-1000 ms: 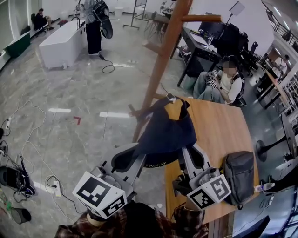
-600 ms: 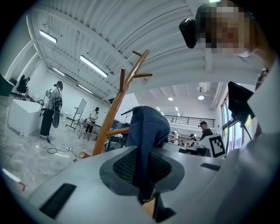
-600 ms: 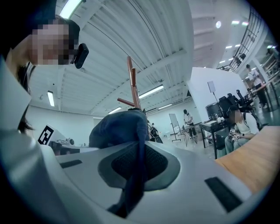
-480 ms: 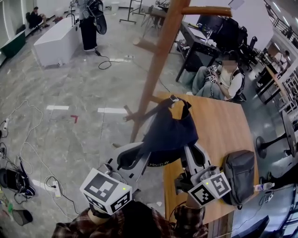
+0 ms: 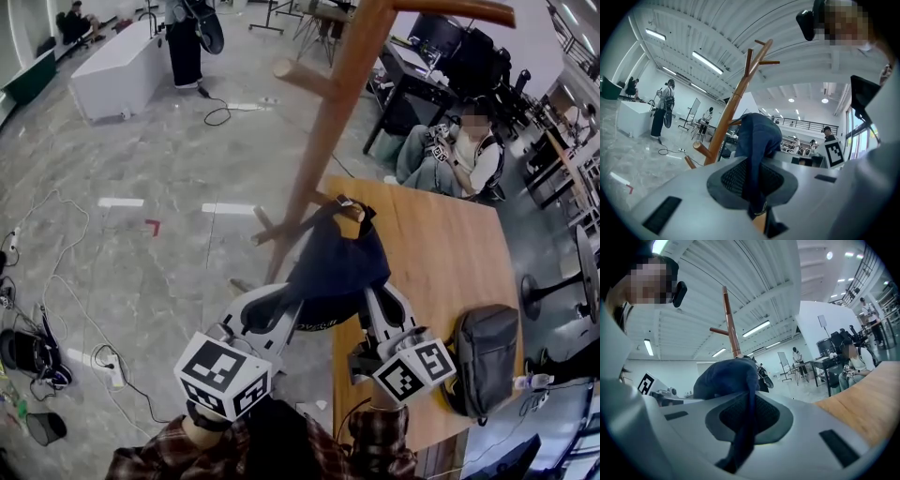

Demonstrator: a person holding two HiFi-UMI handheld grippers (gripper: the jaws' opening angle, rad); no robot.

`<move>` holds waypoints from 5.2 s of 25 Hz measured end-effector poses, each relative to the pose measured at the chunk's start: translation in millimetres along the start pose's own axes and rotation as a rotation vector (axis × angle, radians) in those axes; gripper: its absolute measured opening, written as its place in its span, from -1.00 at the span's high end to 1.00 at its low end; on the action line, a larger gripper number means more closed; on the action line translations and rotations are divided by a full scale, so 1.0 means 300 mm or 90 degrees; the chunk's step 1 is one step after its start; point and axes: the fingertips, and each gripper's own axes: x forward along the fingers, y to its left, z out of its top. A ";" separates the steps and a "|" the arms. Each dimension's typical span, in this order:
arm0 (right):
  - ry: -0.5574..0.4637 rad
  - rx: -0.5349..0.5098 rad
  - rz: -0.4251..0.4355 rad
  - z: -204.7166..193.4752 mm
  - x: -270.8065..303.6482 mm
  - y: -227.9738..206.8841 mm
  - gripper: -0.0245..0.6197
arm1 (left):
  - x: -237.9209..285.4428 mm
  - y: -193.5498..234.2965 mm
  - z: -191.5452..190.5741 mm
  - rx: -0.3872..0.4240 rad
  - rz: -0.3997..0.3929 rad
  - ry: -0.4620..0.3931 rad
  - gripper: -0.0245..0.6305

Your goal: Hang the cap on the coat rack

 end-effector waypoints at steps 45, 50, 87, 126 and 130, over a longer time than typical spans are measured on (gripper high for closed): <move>0.075 -0.005 0.042 -0.172 0.235 -0.098 0.81 | 0.068 0.249 -0.127 -0.033 0.039 -0.032 0.79; 0.072 0.002 0.057 -0.167 0.210 -0.084 0.69 | 0.030 0.243 -0.110 -0.037 0.030 -0.053 0.79; -0.088 -0.207 0.260 0.131 -0.202 0.506 0.63 | -0.296 -0.188 0.170 0.064 -0.091 -0.180 0.59; -0.070 -0.156 0.293 0.081 -0.202 0.638 0.89 | -0.397 -0.256 0.172 0.098 -0.111 -0.130 0.89; -0.063 -0.152 0.291 0.075 -0.199 0.645 0.89 | -0.404 -0.251 0.173 0.099 -0.111 -0.128 0.89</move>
